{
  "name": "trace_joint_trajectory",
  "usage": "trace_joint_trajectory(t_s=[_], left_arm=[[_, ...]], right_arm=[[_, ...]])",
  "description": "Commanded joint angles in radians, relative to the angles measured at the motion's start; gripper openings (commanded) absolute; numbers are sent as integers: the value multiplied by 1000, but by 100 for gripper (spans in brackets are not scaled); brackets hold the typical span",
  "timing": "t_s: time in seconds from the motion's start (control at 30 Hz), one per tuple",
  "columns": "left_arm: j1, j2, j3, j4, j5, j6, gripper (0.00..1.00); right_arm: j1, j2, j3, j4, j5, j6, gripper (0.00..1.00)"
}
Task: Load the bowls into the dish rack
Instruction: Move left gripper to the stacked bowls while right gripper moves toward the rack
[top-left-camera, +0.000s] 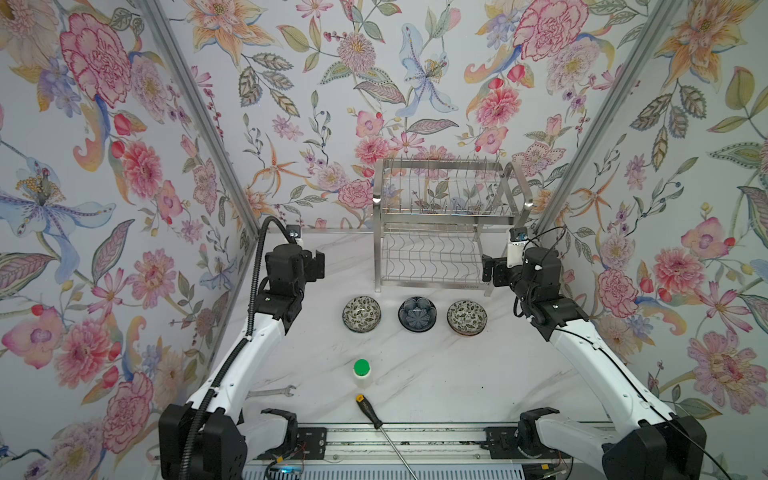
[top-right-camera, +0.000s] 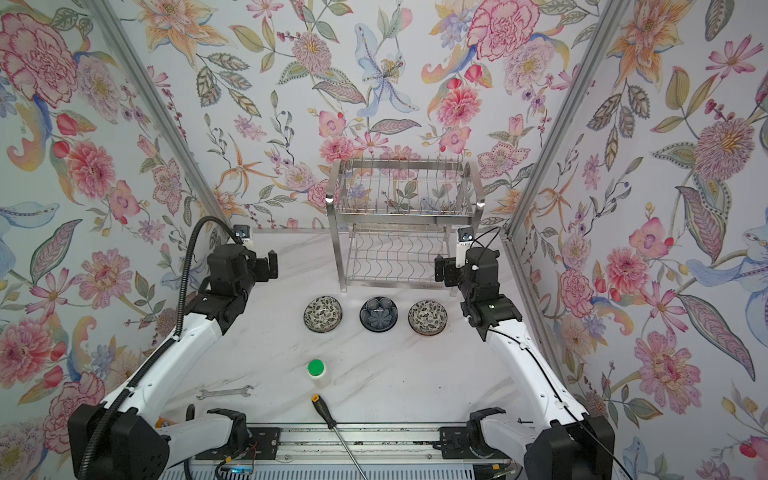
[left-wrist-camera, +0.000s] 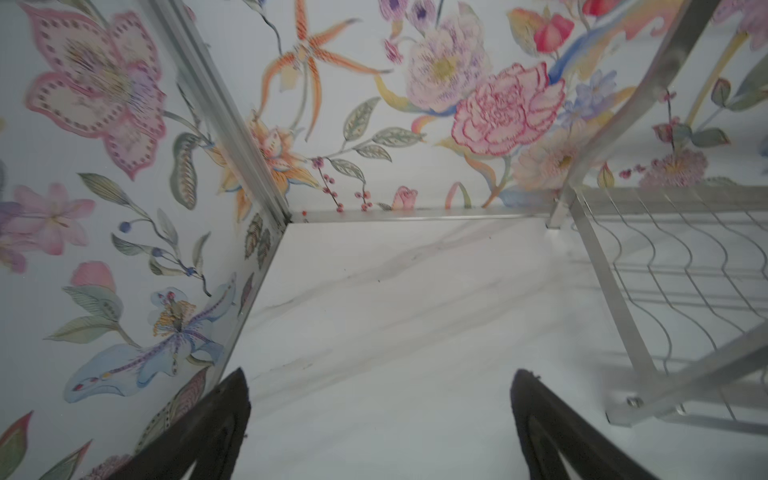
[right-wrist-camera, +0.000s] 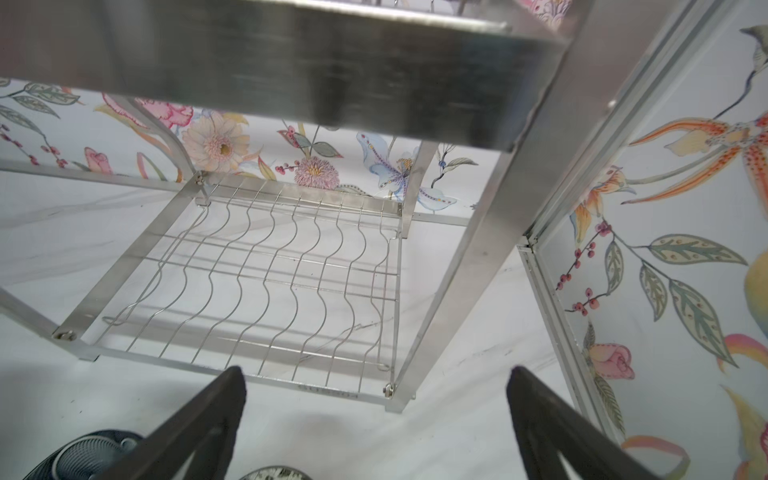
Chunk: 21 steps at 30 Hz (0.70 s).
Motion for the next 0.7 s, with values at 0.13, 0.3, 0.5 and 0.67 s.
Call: trace_joint_trajectory(t_s=[0.13,0.3,0.5,0.67], left_arm=[[-7,58,-74,-221,271,-78,99],[-20,62,-136,-186,319,-117,99],[-81,111,-151,-166,312,-117,99],[-113,149,-148,-138,312,-123,99]], right_arm=[[-6,-19,92,-298,21,38,99],[-62,-44,84,-336,3,49,99],[-112,-62,59,-327,-47,62,99],[-114,-59,62,-325,-60,62,99]])
